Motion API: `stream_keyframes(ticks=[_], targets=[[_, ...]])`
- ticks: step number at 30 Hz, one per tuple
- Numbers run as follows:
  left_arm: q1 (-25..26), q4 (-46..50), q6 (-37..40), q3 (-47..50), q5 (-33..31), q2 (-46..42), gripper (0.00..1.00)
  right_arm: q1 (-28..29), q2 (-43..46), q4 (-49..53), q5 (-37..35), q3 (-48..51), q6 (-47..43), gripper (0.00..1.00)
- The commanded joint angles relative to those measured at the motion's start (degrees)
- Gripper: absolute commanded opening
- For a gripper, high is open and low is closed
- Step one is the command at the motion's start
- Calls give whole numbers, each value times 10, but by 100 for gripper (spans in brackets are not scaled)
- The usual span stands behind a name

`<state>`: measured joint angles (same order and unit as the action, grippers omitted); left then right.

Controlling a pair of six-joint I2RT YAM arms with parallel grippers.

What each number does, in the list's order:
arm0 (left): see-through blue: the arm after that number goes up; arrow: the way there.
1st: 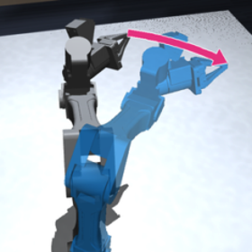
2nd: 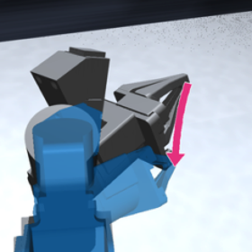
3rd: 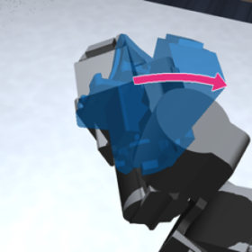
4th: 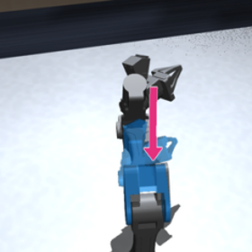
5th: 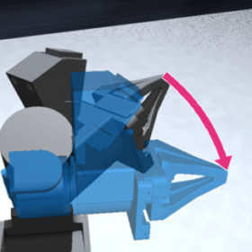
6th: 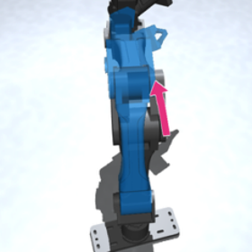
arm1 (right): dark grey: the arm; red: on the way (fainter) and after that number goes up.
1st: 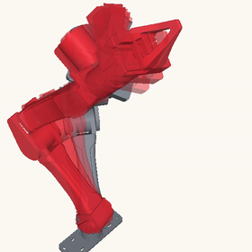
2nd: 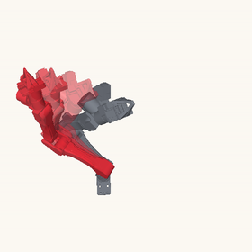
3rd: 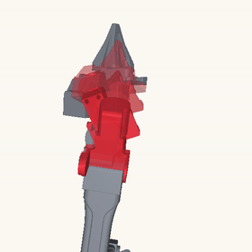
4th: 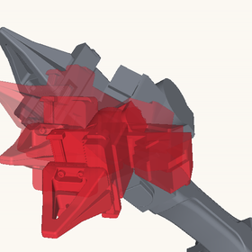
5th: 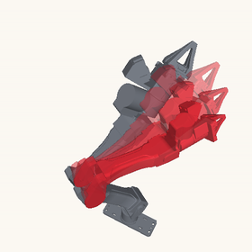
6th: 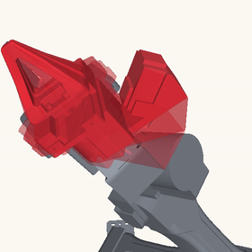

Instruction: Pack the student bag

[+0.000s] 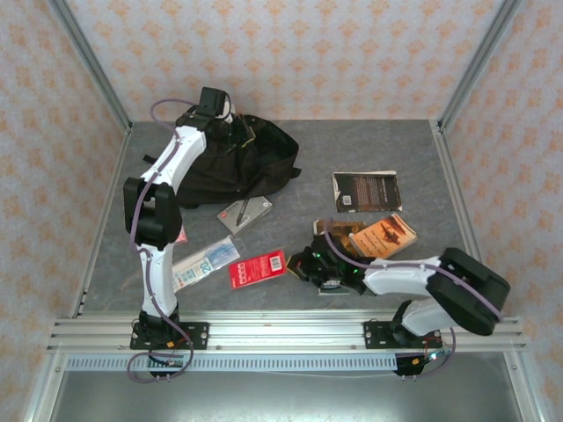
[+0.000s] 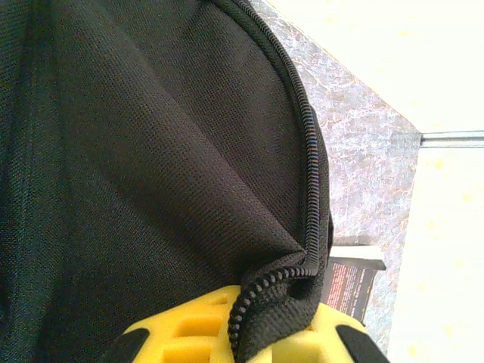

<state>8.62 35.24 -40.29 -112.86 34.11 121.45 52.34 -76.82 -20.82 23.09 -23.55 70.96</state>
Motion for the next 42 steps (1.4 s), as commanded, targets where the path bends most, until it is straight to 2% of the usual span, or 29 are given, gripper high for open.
stream_keyframes(ticks=[1,6,10,17,22,25,34,40,42], targets=[[-9,3,0,8,-4,-17,0,-24,63,101,-31,-18,-39,0],[-9,4,2,9,-6,-16,0,-73,139,183,-45,-33,-71,0],[-9,3,2,10,-6,-14,0,-88,156,287,-63,-114,-136,0],[-9,4,4,8,-7,-10,0,-84,46,601,-117,-364,-309,0],[-10,5,4,6,-7,-6,0,-78,-9,706,-151,-466,-370,0],[-10,5,3,6,-6,-5,0,-75,-28,735,-173,-493,-390,0],[-11,4,2,5,-4,-3,0,-66,-41,743,-195,-487,-409,0],[-11,5,4,6,-6,-5,0,-58,-34,726,-182,-476,-404,29],[-11,5,4,6,-5,-5,0,-57,-37,719,-178,-474,-402,34]])
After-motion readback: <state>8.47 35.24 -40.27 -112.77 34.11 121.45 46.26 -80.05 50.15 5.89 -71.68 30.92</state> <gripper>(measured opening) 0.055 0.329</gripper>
